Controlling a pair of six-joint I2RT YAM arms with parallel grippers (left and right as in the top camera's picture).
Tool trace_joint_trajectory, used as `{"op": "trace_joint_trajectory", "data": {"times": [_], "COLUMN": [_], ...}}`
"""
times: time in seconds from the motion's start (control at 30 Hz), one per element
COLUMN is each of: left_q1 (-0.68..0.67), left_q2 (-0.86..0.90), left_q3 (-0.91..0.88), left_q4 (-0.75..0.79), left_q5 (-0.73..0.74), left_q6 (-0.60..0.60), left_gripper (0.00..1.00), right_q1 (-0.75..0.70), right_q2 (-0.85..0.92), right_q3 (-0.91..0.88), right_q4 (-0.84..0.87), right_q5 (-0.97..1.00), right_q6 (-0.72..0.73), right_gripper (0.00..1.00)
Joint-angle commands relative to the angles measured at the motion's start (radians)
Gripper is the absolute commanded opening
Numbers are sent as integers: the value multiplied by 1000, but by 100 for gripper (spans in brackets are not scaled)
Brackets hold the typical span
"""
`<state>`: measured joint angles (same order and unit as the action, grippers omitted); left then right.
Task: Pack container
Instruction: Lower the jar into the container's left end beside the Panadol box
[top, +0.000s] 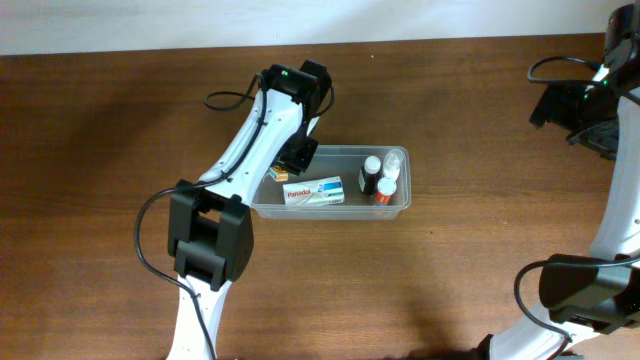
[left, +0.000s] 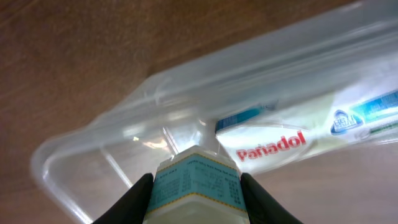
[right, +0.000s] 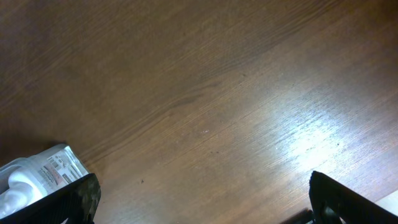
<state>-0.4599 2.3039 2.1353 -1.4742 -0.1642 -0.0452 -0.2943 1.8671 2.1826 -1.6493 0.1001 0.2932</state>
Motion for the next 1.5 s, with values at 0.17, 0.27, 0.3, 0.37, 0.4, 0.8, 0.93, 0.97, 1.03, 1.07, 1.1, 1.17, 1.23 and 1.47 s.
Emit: {"op": "trace_joint_trajectory", "data": {"times": [0.17, 0.27, 0.3, 0.37, 0.4, 0.8, 0.93, 0.97, 1.03, 1.07, 1.1, 1.17, 1.23, 1.47], "left_q1": [0, 0, -1, -2, -2, -2, -2, -2, -2, -2, -2, -3, -3, -2], "left_q2": [-18, -18, -18, -18, -17, -18, -18, -18, -18, -18, -18, -18, -18, -17], "left_q3": [-117, -148, -158, -170, -174, -187, -187, -187, -187, -187, -187, -188, -188, -188], "left_q4": [111, 143, 156, 176, 185, 235, 241, 245, 248, 248, 247, 241, 241, 243], "left_q5": [-45, -66, -73, -80, -84, -125, -125, -124, -124, -122, -117, -92, -71, -60], "left_q6": [16, 16, 16, 16, 15, 15, 16, 16, 16, 16, 15, 15, 15, 15], "left_gripper": [34, 33, 33, 33, 33, 33, 33, 33, 33, 33, 33, 33, 33, 34], "right_q1": [-7, -7, -7, -7, -7, -7, -7, -7, -7, -7, -7, -7, -7, -7], "right_q2": [-21, -21, -21, -21, -21, -21, -21, -21, -21, -21, -21, -21, -21, -21], "right_q3": [15, 15, 15, 15, 15, 15, 15, 15, 15, 15, 15, 15, 15, 15], "right_q4": [1, 1, 1, 1, 1, 1, 1, 1, 1, 1, 1, 1, 1, 1], "right_q5": [-2, -2, -2, -2, -2, -2, -2, -2, -2, -2, -2, -2, -2, -2], "right_q6": [12, 12, 12, 12, 12, 12, 12, 12, 12, 12, 12, 12, 12, 12], "right_gripper": [98, 98, 98, 98, 98, 98, 99, 98, 98, 98, 98, 98, 98, 98]}}
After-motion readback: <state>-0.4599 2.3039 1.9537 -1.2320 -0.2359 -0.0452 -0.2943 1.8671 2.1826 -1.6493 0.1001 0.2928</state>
